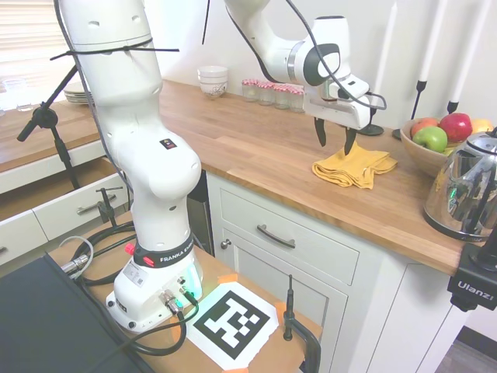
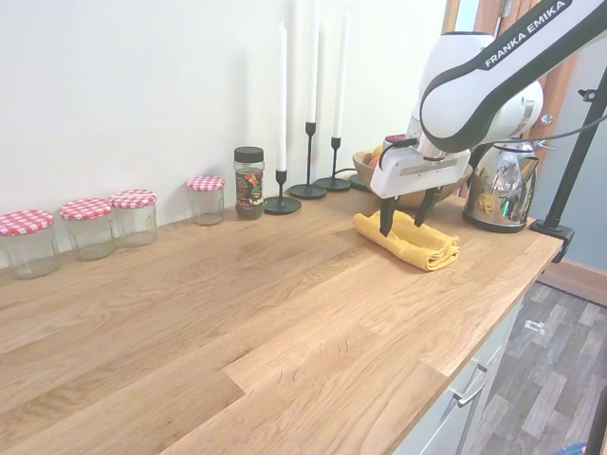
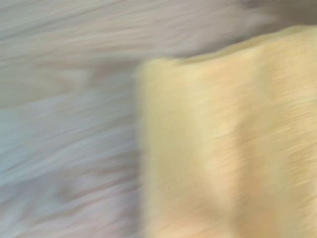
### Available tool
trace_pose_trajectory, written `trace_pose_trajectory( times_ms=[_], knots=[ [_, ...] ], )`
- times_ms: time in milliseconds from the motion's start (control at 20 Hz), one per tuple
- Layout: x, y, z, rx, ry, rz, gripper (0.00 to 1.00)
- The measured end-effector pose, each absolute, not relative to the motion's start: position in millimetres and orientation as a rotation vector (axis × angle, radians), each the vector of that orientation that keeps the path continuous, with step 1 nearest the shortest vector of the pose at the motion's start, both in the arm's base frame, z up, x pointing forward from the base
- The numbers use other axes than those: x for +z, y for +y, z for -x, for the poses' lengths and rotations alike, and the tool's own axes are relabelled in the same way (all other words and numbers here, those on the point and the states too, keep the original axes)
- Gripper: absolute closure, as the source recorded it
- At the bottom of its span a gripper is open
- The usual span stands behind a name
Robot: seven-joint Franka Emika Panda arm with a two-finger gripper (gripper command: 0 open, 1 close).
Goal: Wipe the counter
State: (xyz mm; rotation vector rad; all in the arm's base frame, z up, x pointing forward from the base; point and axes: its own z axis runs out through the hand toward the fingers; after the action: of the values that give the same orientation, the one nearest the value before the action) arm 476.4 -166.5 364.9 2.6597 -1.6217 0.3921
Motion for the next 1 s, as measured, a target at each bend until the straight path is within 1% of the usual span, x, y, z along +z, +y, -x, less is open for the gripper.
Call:
trace_pose_trajectory(
  times_ms=[250,600,650,1000],
  knots=[
    [343.6,-199.7,-481.1,0.411,-1.652,-2.607,0.0],
    [331.4,-207.7,-483.1,0.422,-1.65,-2.592,0.0],
    [330.9,-207.7,-483.2,0.421,-1.654,-2.592,1.0],
    [329.8,-206.8,-483.7,0.417,-1.661,-2.594,1.0]
  ],
)
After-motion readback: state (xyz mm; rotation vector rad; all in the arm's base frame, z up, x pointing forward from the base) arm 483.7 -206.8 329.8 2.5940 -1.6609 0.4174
